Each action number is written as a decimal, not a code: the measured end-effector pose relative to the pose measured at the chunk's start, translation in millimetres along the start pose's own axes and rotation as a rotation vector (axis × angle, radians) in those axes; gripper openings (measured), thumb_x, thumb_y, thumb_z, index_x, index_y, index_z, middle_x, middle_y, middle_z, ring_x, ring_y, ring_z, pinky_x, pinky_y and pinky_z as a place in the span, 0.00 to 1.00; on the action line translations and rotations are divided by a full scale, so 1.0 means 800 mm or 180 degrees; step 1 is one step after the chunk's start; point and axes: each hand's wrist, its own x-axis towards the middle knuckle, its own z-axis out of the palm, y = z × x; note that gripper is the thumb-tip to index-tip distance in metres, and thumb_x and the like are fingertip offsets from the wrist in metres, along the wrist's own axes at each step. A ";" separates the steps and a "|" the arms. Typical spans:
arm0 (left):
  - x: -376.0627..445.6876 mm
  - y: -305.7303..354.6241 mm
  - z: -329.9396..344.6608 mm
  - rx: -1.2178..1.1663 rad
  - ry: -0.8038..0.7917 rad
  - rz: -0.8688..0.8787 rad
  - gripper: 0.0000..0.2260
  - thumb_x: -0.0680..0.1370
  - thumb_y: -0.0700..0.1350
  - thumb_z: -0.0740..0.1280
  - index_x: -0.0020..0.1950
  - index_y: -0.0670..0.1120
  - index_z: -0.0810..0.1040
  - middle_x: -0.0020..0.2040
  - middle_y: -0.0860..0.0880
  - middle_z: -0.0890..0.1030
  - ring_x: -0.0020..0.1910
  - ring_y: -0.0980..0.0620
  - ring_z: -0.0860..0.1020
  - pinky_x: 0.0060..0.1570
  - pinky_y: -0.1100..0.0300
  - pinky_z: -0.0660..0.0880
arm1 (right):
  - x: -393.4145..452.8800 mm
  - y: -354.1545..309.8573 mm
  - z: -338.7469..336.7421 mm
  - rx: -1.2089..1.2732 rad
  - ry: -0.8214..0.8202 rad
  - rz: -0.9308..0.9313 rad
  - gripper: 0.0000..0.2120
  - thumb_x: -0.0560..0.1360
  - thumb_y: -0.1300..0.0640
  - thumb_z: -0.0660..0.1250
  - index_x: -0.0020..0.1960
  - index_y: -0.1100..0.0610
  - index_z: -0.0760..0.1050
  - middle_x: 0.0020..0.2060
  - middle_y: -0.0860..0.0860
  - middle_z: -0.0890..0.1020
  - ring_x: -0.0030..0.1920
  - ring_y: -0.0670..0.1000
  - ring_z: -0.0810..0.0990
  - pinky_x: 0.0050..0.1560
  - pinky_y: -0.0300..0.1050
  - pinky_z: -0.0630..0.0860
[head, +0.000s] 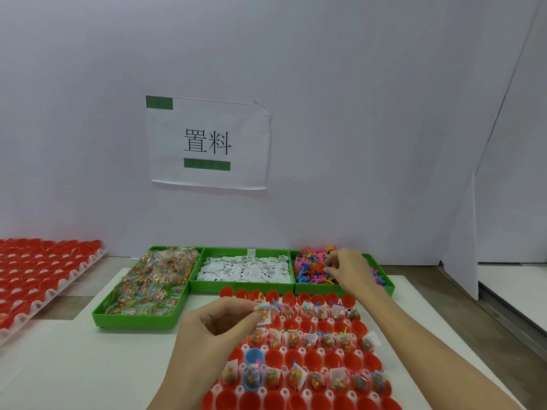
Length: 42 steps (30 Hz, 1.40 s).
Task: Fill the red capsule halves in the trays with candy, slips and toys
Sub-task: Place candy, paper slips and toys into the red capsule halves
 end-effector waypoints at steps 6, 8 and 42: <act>0.000 0.001 -0.003 0.0012 0.0034 0.0054 0.06 0.71 0.38 0.78 0.43 0.50 0.89 0.41 0.44 0.88 0.42 0.47 0.87 0.44 0.64 0.82 | -0.002 0.000 0.007 0.0085 0.0162 0.0145 0.06 0.76 0.55 0.75 0.52 0.54 0.85 0.43 0.50 0.86 0.41 0.47 0.82 0.45 0.44 0.81; 0.001 0.002 -0.003 0.0016 0.0031 0.0066 0.07 0.71 0.38 0.78 0.43 0.50 0.89 0.41 0.44 0.88 0.42 0.47 0.87 0.44 0.63 0.82 | -0.003 0.001 0.006 0.0281 0.0220 0.0236 0.05 0.76 0.56 0.75 0.50 0.55 0.85 0.44 0.51 0.86 0.42 0.47 0.82 0.47 0.45 0.82; -0.023 0.014 0.025 0.0113 -0.0252 0.0068 0.07 0.70 0.39 0.79 0.45 0.50 0.90 0.41 0.46 0.88 0.41 0.48 0.87 0.42 0.63 0.83 | -0.217 -0.109 -0.081 0.3338 -0.0414 -0.0527 0.10 0.76 0.60 0.75 0.49 0.45 0.87 0.44 0.46 0.88 0.47 0.46 0.87 0.48 0.35 0.81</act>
